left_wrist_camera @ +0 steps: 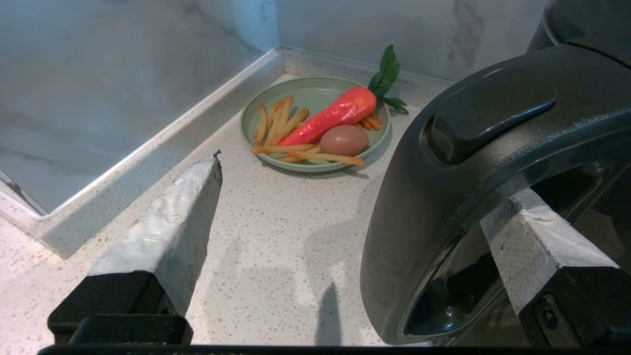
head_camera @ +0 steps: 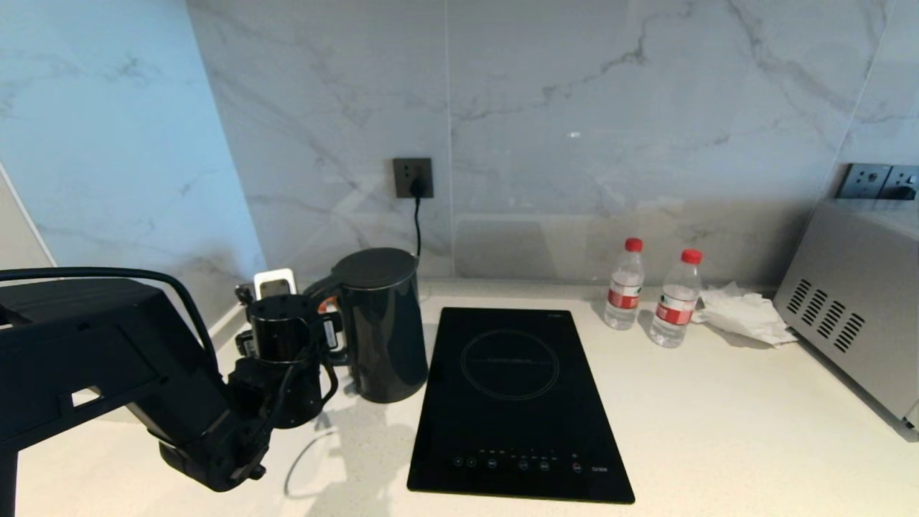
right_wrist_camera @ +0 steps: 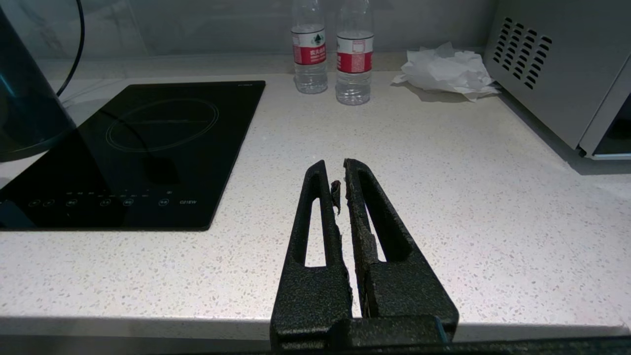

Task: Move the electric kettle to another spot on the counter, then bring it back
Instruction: Pick up the kettle

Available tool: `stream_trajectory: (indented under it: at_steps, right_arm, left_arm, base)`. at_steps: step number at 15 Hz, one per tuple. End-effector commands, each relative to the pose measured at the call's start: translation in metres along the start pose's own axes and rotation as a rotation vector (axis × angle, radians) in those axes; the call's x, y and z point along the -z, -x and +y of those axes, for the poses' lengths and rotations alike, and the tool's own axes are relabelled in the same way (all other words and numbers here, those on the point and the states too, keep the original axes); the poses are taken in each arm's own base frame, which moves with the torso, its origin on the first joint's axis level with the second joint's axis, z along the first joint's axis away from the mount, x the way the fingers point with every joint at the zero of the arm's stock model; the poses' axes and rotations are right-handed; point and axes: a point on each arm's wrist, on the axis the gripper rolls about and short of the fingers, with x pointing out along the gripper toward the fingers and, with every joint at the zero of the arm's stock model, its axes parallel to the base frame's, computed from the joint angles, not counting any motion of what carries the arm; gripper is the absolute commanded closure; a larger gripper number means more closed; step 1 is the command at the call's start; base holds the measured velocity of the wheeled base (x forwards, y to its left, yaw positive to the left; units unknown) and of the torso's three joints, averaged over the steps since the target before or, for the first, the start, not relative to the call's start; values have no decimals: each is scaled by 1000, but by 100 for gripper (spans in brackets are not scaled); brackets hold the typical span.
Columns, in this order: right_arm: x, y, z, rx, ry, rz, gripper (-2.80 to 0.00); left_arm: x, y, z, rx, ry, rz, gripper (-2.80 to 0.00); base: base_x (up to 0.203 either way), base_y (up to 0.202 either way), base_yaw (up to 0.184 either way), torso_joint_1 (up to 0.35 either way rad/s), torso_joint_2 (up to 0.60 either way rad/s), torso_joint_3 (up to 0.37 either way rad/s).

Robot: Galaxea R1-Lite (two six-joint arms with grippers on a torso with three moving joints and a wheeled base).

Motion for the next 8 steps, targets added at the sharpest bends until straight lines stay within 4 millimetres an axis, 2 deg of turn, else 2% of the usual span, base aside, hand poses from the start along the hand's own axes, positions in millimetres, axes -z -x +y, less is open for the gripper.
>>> stream_trajectory:
  at_steps: [1, 8]
  right_arm:
    - [0, 0, 0, 1, 0, -1, 0]
    - [0, 0, 0, 0, 0, 0, 0]
  left_arm:
    - [0, 0, -3, 1, 8, -6, -280]
    - [-1, -3, -2, -7, 9, -9, -280]
  base:
    - [0, 0, 0, 0, 0, 0]
    - [0, 0, 0, 0, 0, 0]
